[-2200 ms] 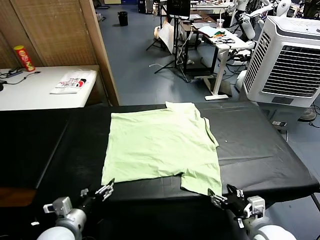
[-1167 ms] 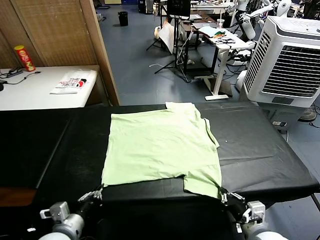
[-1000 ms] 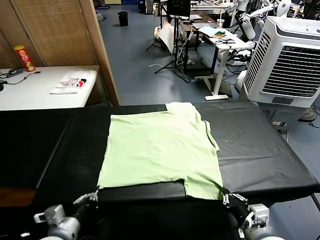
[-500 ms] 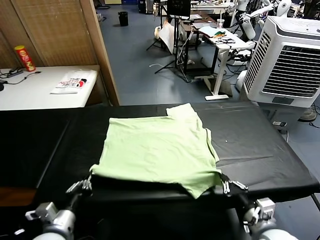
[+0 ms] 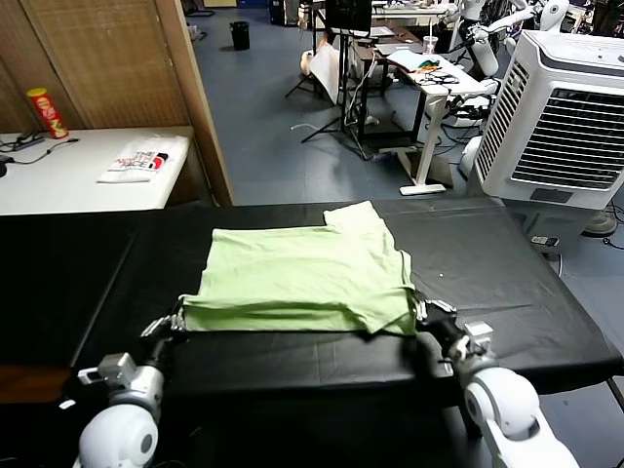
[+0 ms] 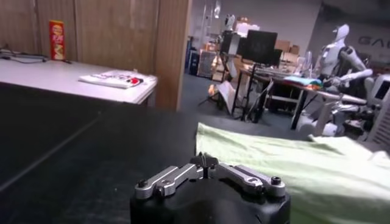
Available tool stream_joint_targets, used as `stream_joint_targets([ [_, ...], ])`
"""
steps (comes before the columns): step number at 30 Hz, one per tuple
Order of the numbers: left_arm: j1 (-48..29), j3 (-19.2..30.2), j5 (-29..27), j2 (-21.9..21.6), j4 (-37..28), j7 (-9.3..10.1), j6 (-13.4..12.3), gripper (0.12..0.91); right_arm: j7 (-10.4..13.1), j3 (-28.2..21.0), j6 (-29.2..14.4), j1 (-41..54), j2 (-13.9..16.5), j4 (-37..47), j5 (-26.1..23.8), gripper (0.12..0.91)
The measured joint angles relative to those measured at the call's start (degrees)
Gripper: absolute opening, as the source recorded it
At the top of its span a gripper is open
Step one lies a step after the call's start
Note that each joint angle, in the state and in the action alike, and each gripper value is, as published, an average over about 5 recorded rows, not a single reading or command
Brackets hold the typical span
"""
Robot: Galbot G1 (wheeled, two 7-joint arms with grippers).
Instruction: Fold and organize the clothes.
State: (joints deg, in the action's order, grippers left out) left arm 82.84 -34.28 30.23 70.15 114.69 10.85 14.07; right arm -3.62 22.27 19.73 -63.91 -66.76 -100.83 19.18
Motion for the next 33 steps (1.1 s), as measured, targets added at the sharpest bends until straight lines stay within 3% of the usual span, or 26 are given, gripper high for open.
stream_joint_targets([
  [8, -2.98, 0.44, -0.38, -0.58, -3.91, -0.07, 0.02, 0.125, 0.44, -2.48, 0.61, 4.08, -0.16, 2.80, 0.79, 0.148],
  [11, -3.96, 0.63, -0.31, -0.26, -4.81, -0.09, 0.26, 0.166, -0.10, -1.98, 1.63, 3.43, 0.34, 1.64, 1.23, 0.268],
  [14, -4.48, 0.61, -0.36, -0.02, -5.04, -0.13, 0.27, 0.298, -0.44, -0.92, 3.03, 1.54, 1.08, -0.89, 1.10, 0.435],
  [19, -3.95, 0.17, -0.55, 0.01, -4.08, -0.22, 0.19, 0.583, -0.32, 1.68, 4.62, -3.58, 2.10, -6.78, 0.49, 0.703],
  [22, -3.20, -0.02, -0.65, 0.12, -3.41, -0.26, 0.23, 0.727, -0.48, 3.42, 4.87, -7.08, 2.38, -9.93, 0.30, 0.782],
  [25, -2.20, -0.05, -0.33, 0.25, -2.83, -0.64, 0.41, 0.788, -0.86, 4.45, 4.80, -10.11, 2.38, -11.63, -0.19, 0.796],
  [29, -0.69, 0.07, 1.59, 0.41, -2.60, -1.27, 1.39, 0.797, -1.25, 4.83, 4.76, -12.76, 2.01, -12.54, -1.09, 0.796],
  [33, 0.29, 0.05, 3.76, 0.51, -2.99, -1.45, 2.72, 0.798, -1.50, 4.59, 4.84, -13.73, 1.70, -12.53, -2.00, 0.718],
])
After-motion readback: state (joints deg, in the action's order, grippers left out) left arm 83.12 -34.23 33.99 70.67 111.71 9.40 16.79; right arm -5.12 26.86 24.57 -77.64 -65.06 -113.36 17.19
